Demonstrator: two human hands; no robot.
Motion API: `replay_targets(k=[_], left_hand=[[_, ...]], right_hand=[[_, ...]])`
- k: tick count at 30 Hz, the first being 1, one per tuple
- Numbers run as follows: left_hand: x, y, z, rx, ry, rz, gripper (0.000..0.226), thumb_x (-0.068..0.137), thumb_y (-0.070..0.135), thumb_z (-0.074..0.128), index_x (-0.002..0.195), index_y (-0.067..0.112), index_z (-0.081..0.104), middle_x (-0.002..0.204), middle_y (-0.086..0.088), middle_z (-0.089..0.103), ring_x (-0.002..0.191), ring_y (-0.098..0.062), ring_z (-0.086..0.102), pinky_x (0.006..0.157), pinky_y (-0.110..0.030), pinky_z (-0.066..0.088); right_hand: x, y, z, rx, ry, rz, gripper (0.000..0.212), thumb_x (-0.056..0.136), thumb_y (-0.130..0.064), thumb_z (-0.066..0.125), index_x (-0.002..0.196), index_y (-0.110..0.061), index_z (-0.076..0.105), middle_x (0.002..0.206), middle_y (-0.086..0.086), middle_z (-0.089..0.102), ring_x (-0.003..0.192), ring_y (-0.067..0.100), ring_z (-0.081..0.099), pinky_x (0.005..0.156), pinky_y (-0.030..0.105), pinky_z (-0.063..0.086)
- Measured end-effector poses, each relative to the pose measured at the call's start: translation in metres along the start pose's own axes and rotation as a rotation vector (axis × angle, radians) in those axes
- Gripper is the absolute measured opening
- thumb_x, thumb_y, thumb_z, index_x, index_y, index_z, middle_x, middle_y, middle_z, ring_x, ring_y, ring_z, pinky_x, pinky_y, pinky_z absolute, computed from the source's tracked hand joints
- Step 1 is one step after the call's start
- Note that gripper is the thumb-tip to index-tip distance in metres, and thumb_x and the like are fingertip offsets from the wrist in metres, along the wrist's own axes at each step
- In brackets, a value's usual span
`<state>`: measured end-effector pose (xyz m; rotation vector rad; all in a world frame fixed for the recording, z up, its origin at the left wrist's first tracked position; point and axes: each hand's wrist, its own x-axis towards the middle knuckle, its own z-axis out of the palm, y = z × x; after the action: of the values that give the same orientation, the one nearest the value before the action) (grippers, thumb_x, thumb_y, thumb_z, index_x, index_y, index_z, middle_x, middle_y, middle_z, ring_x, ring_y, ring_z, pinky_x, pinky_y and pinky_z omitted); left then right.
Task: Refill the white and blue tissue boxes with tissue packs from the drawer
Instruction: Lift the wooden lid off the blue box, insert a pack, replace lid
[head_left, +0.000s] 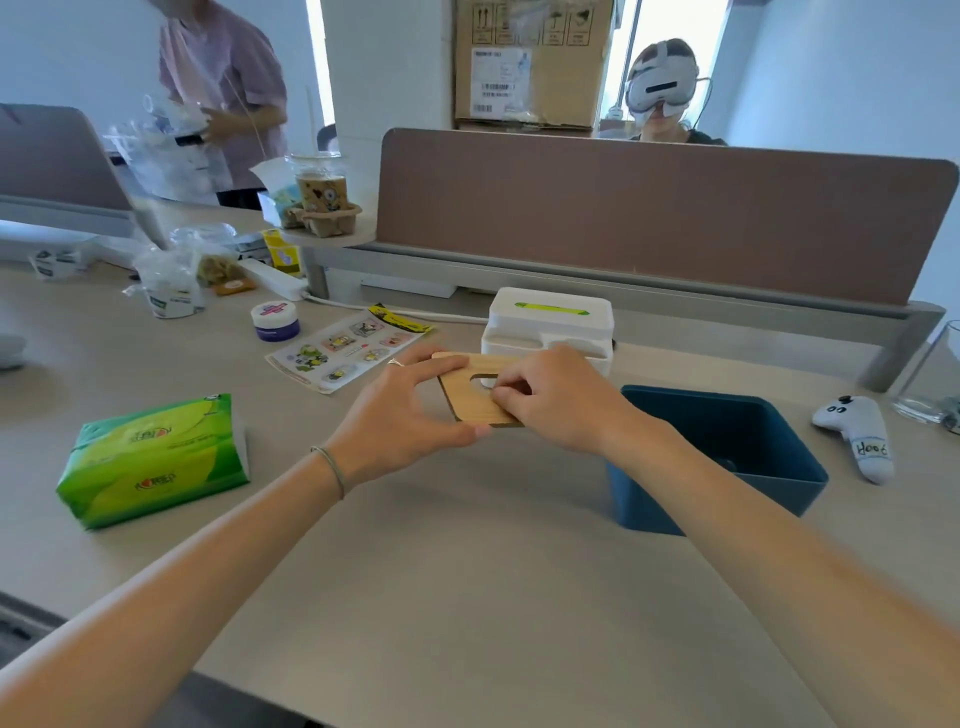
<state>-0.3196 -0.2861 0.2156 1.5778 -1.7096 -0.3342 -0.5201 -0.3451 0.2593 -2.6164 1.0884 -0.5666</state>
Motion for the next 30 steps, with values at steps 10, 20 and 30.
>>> replay_targets(k=[10, 20, 30], left_hand=[[-0.009, -0.043, 0.013, 0.099, -0.129, -0.092, 0.088, 0.056, 0.071, 0.078, 0.135, 0.037, 0.057, 0.143, 0.016, 0.039, 0.127, -0.01, 0.045, 0.104, -0.03, 0.038], [-0.015, -0.061, 0.022, 0.314, -0.287, -0.095, 0.091, 0.062, 0.079, 0.07, 0.143, 0.044, 0.046, 0.152, 0.009, 0.037, 0.138, -0.017, 0.038, 0.116, -0.034, 0.03], [-0.017, -0.049, -0.001, 0.364, -0.324, -0.101, 0.084, 0.072, 0.068, 0.072, 0.146, 0.039, 0.044, 0.163, 0.002, 0.027, 0.148, -0.021, 0.029, 0.12, -0.038, 0.028]], right_hand=[[0.01, 0.01, 0.048, -0.092, -0.203, 0.166, 0.045, 0.091, -0.028, 0.056, 0.136, -0.032, 0.059, 0.13, 0.001, 0.058, 0.119, 0.024, 0.055, 0.097, 0.042, 0.048], [0.009, 0.025, 0.068, -0.069, -0.276, 0.209, 0.062, 0.09, -0.024, 0.057, 0.149, -0.031, 0.041, 0.153, -0.001, 0.044, 0.138, 0.021, 0.041, 0.112, 0.039, 0.037], [0.032, -0.001, 0.073, -0.044, -0.125, 0.082, 0.051, 0.087, -0.022, 0.06, 0.138, -0.031, 0.057, 0.143, -0.003, 0.057, 0.131, 0.02, 0.051, 0.102, 0.032, 0.04]])
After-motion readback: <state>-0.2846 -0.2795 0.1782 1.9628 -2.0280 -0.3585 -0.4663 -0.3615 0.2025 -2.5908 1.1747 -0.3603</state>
